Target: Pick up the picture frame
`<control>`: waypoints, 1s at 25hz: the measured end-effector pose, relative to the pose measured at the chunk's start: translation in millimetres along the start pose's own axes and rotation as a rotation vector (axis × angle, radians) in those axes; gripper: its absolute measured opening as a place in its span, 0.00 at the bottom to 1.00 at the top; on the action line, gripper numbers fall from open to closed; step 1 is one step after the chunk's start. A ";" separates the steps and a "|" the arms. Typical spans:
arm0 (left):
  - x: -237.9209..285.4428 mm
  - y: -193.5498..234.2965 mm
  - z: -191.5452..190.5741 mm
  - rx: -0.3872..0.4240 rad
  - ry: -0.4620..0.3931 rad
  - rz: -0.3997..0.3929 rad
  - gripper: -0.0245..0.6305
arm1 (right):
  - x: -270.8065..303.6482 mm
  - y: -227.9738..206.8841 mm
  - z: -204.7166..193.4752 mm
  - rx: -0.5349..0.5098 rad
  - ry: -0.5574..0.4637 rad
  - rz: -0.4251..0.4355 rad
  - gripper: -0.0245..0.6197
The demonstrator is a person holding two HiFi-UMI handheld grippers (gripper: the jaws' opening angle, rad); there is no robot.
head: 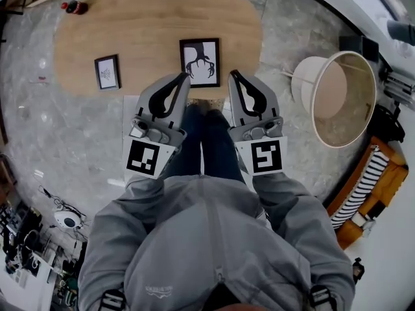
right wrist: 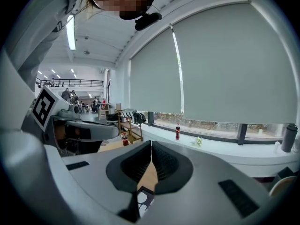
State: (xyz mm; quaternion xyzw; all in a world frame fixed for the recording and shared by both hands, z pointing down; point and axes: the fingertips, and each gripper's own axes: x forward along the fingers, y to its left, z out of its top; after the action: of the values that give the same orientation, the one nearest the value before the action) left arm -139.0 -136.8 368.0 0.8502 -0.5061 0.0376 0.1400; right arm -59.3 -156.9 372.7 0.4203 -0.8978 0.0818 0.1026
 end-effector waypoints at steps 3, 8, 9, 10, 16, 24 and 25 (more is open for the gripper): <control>6.8 11.0 -23.1 -0.010 -0.003 0.002 0.07 | 11.3 -0.8 -24.5 0.002 0.010 0.006 0.09; 14.4 24.2 -60.0 0.005 0.018 -0.003 0.07 | 27.0 -0.4 -61.3 -0.004 0.026 0.020 0.09; 16.1 26.3 -67.2 0.012 0.023 -0.006 0.07 | 29.7 -0.7 -68.7 -0.008 0.033 0.022 0.09; 17.9 28.3 -75.1 0.020 0.030 -0.008 0.07 | 32.5 -1.4 -76.1 -0.013 0.040 0.023 0.09; 26.8 38.1 -118.9 0.021 0.059 -0.009 0.07 | 48.2 -4.7 -111.7 -0.011 0.052 0.029 0.09; 36.6 44.2 -163.0 0.058 0.086 -0.016 0.07 | 65.0 -8.0 -152.4 -0.021 0.071 0.043 0.09; 37.8 45.7 -167.5 0.054 0.087 -0.013 0.07 | 66.3 -8.7 -156.8 -0.020 0.073 0.044 0.09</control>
State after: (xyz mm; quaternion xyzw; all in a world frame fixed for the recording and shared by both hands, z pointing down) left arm -147.4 -143.3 545.3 0.8545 -0.4929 0.0870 0.1390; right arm -75.9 -174.8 541.4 0.3964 -0.9032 0.0903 0.1377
